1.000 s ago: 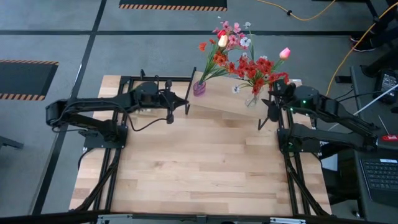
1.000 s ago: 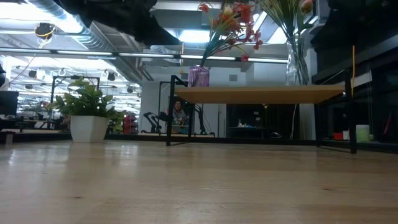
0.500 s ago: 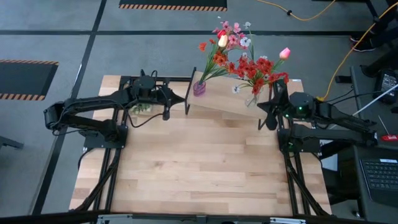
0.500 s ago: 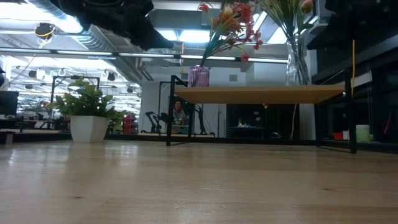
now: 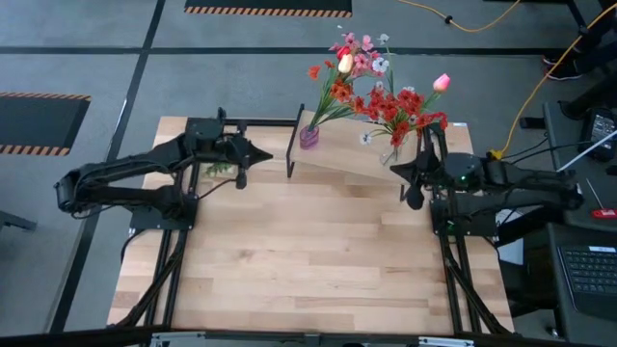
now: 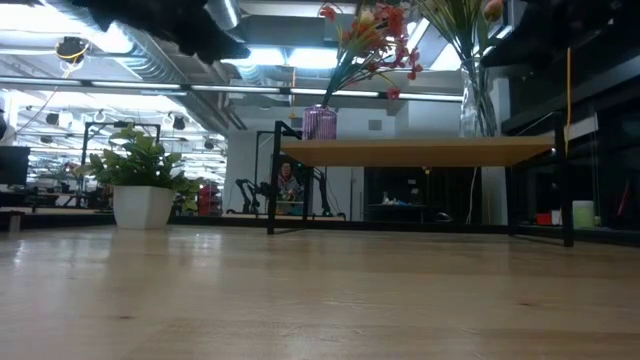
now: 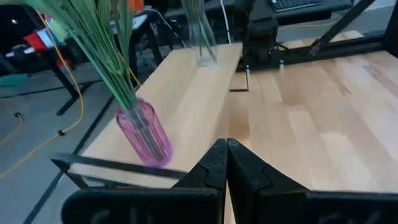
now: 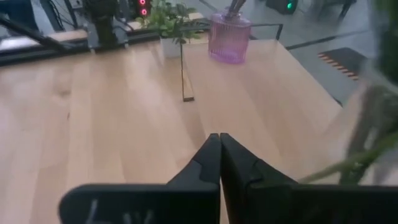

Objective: Pick and place flowers into a vace then onto a shelf
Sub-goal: Return to Home Position

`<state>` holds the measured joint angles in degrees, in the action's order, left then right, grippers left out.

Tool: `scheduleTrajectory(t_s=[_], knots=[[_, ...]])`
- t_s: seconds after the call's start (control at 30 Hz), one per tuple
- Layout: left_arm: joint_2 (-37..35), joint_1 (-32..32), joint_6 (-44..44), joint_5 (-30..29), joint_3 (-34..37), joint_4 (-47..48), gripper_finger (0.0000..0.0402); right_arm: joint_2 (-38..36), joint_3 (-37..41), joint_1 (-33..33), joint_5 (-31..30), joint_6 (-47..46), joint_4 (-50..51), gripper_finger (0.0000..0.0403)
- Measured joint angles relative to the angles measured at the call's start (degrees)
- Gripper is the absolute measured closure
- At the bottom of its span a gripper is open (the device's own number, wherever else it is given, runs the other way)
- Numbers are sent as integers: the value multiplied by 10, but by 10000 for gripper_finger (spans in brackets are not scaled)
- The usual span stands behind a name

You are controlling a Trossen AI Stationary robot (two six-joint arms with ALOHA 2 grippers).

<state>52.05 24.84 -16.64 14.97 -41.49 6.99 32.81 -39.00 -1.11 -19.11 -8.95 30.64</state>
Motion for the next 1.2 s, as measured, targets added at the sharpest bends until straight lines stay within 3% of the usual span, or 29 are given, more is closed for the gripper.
scheduleTrajectory(t_s=[0.2, 0.47, 0.57, 0.83, 1.03, 1.2], knots=[[-81, 1, 25, -12, 112, -89, 400, 60, 0, 59, -51, -28, -10, 400], [-228, 1, 44, -54, 236, -180, 400, 133, 0, 120, -93, -13, -98, 399], [-278, 1, 60, -74, 271, -192, 398, 160, 17, 135, -135, 20, -164, 399], [-394, 1, 74, -98, 335, -189, 398, 187, 145, 137, -119, 106, -438, 399], [-458, 1, 100, -102, 337, -102, 399, 179, 167, 137, -118, 105, -466, 399], [-496, 1, 104, -95, 337, -84, 399, 180, 167, 137, -108, 90, -463, 399]])
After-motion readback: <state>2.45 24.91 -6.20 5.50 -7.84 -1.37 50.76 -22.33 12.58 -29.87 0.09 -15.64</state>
